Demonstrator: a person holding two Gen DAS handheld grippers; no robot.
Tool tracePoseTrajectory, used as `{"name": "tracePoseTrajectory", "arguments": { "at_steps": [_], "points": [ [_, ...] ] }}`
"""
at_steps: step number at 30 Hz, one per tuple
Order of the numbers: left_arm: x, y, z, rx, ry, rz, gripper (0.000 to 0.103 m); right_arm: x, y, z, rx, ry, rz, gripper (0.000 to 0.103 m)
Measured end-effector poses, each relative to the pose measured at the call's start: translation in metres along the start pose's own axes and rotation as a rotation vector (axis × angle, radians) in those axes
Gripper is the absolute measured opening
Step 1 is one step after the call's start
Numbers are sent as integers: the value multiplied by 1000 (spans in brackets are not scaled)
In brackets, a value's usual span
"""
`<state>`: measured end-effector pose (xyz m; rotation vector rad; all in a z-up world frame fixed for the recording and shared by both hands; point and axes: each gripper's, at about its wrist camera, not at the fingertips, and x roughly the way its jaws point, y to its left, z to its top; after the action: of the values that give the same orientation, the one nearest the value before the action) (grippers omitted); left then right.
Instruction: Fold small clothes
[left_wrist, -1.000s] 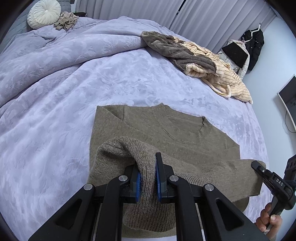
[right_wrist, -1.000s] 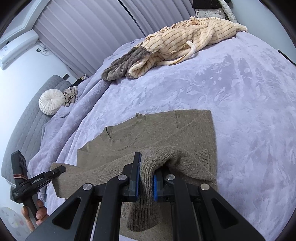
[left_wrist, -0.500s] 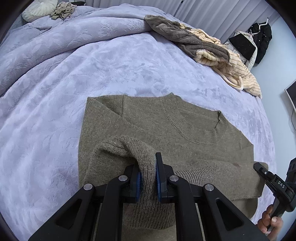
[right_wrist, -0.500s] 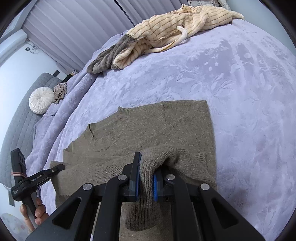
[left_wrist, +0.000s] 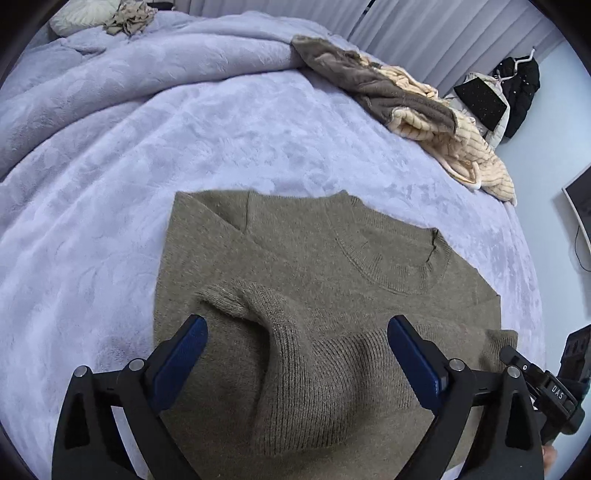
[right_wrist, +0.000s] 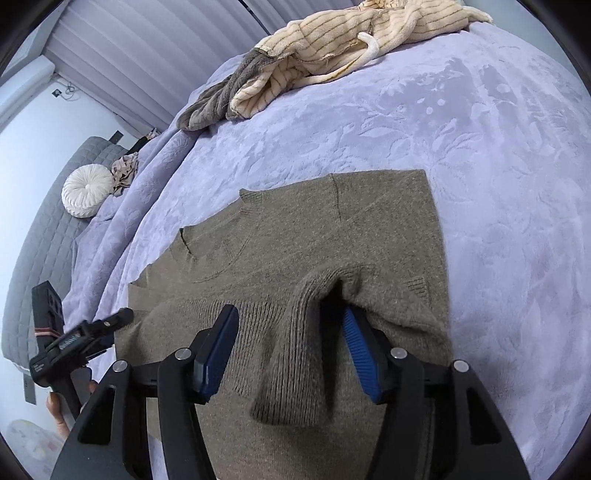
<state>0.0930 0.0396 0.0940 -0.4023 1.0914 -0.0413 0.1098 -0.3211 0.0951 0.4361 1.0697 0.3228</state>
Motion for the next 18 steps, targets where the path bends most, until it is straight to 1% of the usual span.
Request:
{"name": "tracePoseTrajectory", "arguments": {
  "at_steps": [3,6,8,10,11,12,13,14,15,16,18],
  "points": [
    [-3,5,-6,-9,36,-48,98,4,5,-5,-17,15,1,63],
    [-4,13,-19,-33,67,-53,98,8,5,-9,-14,20,-7,63],
    [-7,17,-29,-39,66,-47,98,8,4,-12,-12,16,-7,63],
    [-5,16,-34,-41,71,-60,97,8,5,-14,-23,13,-9,62],
    [-1,12,-36,-29,83,-59,81,8,6,-15,-31,13,-12,60],
    [3,9,-37,-13,98,-51,54,9,7,-16,-40,16,-15,56],
    [9,4,-37,2,121,-47,42,10,8,-16,-46,24,-17,42],
    [15,1,-36,10,140,-47,25,13,8,-16,-49,33,-24,30],
    [18,-2,-35,14,148,-46,17,14,9,-16,-55,36,-37,27],
    [18,-4,-34,17,146,-42,15,13,10,-16,-64,34,-38,16],
    [11,-7,-28,16,119,-44,14,6,13,-13,-77,17,-15,14]
  ]
}}
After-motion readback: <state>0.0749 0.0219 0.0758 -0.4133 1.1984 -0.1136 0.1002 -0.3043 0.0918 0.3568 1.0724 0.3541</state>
